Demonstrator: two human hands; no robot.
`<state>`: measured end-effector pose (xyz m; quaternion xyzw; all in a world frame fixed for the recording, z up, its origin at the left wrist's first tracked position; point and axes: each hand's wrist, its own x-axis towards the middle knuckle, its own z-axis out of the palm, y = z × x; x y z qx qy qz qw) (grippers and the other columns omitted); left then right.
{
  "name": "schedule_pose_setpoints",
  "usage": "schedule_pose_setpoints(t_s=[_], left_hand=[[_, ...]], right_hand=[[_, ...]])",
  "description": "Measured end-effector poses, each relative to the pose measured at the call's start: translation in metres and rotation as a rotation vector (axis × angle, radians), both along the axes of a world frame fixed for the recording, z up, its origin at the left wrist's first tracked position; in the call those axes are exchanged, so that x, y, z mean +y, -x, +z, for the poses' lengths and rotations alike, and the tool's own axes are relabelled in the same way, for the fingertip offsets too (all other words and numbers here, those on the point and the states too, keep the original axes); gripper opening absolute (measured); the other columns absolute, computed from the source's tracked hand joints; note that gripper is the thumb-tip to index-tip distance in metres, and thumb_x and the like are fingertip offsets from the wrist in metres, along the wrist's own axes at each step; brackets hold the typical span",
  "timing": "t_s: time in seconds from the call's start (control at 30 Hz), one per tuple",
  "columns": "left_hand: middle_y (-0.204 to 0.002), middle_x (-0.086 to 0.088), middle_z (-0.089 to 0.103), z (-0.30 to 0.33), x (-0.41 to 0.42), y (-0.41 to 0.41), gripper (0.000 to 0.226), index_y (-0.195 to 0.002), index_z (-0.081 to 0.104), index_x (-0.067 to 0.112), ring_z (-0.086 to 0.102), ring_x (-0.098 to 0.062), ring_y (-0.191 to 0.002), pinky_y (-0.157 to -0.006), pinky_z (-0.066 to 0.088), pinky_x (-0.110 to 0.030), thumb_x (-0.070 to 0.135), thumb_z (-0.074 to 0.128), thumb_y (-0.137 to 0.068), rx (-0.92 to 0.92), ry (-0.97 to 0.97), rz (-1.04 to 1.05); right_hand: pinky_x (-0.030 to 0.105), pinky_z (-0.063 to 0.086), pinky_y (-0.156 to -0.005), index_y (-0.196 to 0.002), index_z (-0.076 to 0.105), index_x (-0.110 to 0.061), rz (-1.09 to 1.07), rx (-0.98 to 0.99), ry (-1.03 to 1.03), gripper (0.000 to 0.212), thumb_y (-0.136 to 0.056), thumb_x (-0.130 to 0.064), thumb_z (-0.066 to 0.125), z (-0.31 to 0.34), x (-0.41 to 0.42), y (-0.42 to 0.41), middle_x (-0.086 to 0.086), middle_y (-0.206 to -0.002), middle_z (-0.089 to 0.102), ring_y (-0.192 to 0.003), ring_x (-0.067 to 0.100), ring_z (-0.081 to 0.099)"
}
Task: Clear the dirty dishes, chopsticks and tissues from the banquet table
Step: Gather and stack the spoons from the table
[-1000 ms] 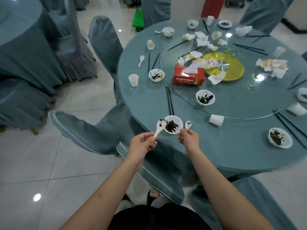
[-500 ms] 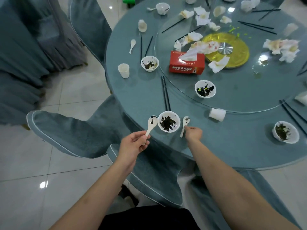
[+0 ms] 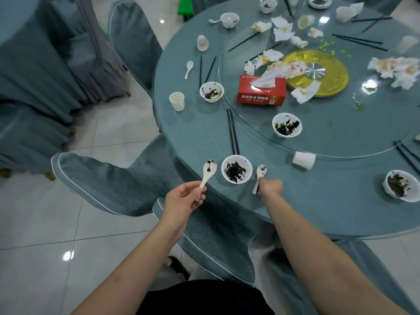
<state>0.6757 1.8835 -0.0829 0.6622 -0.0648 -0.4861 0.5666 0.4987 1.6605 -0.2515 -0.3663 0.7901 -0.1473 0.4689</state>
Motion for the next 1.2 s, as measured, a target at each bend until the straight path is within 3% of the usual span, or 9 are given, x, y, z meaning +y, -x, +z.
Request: schedule_pose_setpoints(t_s=[0.1, 0.2, 0.33, 0.47, 0.63, 0.83, 1.03, 1.2], left_hand=[[-0.110, -0.017, 0.075, 0.003, 0.001, 0.002, 0.018, -0.113, 0.072, 0.006, 0.067, -0.021, -0.091, -0.095, 0.056, -0.039, 0.001, 0.062, -0.099, 0.009, 0.026, 0.015], [-0.106, -0.014, 0.077, 0.005, 0.000, 0.004, 0.018, -0.113, 0.072, 0.006, 0.068, -0.021, -0.091, -0.095, 0.057, -0.038, 0.001, 0.061, -0.099, 0.002, 0.034, 0.038], [-0.102, -0.010, 0.078, 0.010, -0.003, 0.008, 0.020, -0.116, 0.072, 0.005, 0.068, -0.020, -0.089, -0.094, 0.058, -0.038, 0.002, 0.061, -0.099, -0.017, 0.050, 0.064], [-0.102, -0.009, 0.078, 0.018, -0.004, 0.012, 0.018, -0.111, 0.074, 0.011, 0.070, -0.020, -0.089, -0.093, 0.060, -0.039, 0.004, 0.063, -0.099, -0.057, 0.064, 0.085], [-0.100, -0.006, 0.078, 0.021, 0.001, 0.012, 0.017, -0.111, 0.075, 0.015, 0.070, -0.020, -0.090, -0.088, 0.059, -0.035, 0.007, 0.065, -0.098, -0.128, 0.082, 0.092], [-0.103, -0.004, 0.078, 0.022, 0.015, 0.008, 0.019, -0.112, 0.076, 0.016, 0.073, -0.026, -0.099, -0.089, 0.060, -0.036, 0.008, 0.064, -0.099, -0.171, 0.111, 0.072], [-0.107, -0.004, 0.078, 0.024, 0.032, -0.009, 0.021, -0.116, 0.075, 0.016, 0.072, -0.027, -0.105, -0.094, 0.060, -0.040, 0.010, 0.062, -0.101, -0.131, 0.168, 0.050], [-0.108, -0.004, 0.077, 0.029, 0.054, -0.037, 0.023, -0.118, 0.075, 0.018, 0.069, -0.018, -0.093, -0.082, 0.055, -0.033, 0.009, 0.062, -0.101, -0.102, 0.204, 0.044]], right_hand=[[0.033, 0.041, -0.055, -0.059, 0.050, -0.009, -0.005, -0.125, 0.064, 0.030, -0.083, -0.016, 0.066, 0.025, 0.011, 0.004, 0.008, -0.055, 0.048, -0.051, 0.024, 0.046], [0.033, 0.040, -0.054, -0.070, 0.059, -0.008, 0.007, -0.302, 0.131, 0.019, -0.085, -0.015, 0.066, 0.057, 0.023, 0.001, 0.007, -0.062, 0.049, -0.051, 0.021, 0.040], [0.030, 0.036, -0.050, -0.084, 0.066, -0.006, 0.117, -0.511, 0.133, 0.013, -0.091, -0.017, 0.069, 0.104, 0.041, -0.015, 0.005, -0.073, 0.060, -0.055, 0.016, 0.045], [0.030, 0.037, -0.057, -0.085, 0.071, -0.014, 0.247, -0.713, 0.077, 0.007, -0.091, -0.018, 0.069, 0.145, 0.064, -0.037, 0.007, -0.078, 0.058, -0.063, 0.015, 0.047], [0.032, 0.048, -0.066, -0.097, 0.069, -0.013, 0.377, -0.869, 0.007, 0.008, -0.096, -0.021, 0.068, 0.168, 0.092, -0.060, 0.004, -0.092, 0.072, -0.082, 0.017, 0.066], [0.041, 0.058, -0.075, -0.105, 0.064, 0.003, 0.352, -0.925, -0.023, 0.017, -0.096, -0.012, 0.066, 0.179, 0.119, -0.085, 0.032, -0.099, 0.072, -0.083, 0.033, 0.070], [0.035, 0.056, -0.061, -0.098, 0.058, -0.003, 0.327, -0.914, 0.011, 0.009, -0.093, -0.004, 0.066, 0.185, 0.137, -0.109, 0.025, -0.087, 0.060, -0.066, 0.027, 0.063], [0.034, 0.054, -0.062, -0.101, 0.055, -0.004, 0.327, -0.924, 0.006, 0.015, -0.091, 0.004, 0.063, 0.192, 0.156, -0.140, 0.019, -0.082, 0.060, -0.065, 0.023, 0.061]])
